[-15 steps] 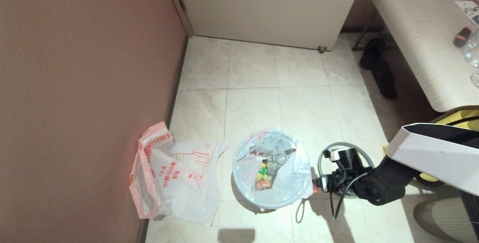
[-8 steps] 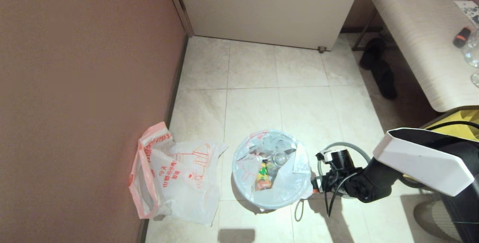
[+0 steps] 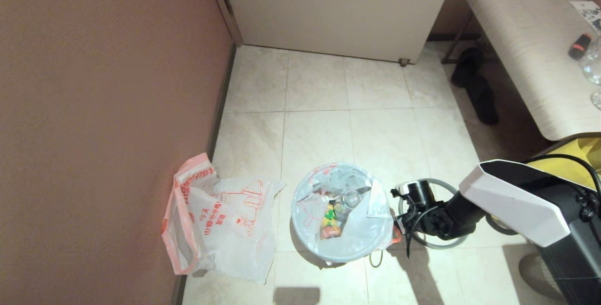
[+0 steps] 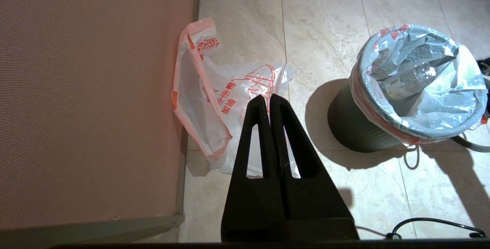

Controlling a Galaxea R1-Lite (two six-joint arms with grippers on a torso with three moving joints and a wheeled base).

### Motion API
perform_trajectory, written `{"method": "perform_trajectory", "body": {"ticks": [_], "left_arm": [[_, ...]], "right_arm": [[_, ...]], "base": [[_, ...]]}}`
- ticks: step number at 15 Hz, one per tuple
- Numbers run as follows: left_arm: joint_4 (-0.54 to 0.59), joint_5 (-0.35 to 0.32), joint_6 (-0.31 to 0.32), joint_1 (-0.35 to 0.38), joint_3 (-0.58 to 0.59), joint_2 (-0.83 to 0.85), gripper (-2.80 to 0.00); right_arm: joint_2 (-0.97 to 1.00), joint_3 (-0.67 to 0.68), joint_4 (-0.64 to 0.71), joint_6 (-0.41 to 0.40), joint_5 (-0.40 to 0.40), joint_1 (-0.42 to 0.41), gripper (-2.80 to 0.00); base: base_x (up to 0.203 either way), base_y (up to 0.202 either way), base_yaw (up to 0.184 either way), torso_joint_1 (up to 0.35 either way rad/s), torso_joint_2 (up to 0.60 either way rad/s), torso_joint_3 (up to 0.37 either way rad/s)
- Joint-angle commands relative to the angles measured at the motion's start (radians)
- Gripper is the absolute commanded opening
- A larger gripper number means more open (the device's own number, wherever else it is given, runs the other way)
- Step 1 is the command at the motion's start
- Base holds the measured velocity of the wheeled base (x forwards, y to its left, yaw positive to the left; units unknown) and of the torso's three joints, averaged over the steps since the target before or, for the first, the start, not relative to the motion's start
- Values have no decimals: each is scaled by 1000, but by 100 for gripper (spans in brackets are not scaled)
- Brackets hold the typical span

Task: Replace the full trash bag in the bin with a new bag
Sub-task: Place the trash bag on the floor

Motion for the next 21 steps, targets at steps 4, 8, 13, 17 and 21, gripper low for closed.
{"method": "perform_trajectory", "body": {"ticks": [4,8,13,17,21], "left_arm": [[-1,0,0,0,0,1,-280],[-1,1,-1,0,0,1,-280],[-1,0,0,0,0,1,-280],[-1,1,0,0,0,1,-280],[-1,-1,0,0,0,1,-280]], "right_arm": [[89,-59,52,-20,-145,22,0],[102,-91,149,36,-187,46,0],[43,-79,172,148,-172,48,0],[-87,-13,275,338,66,49,0],[-210,17,493,354,108,22,0]], "base": [[0,0,0,0,0,0],[0,0,0,0,0,0],[0,0,0,0,0,0],[0,0,0,0,0,0],[0,0,0,0,0,0]]}}
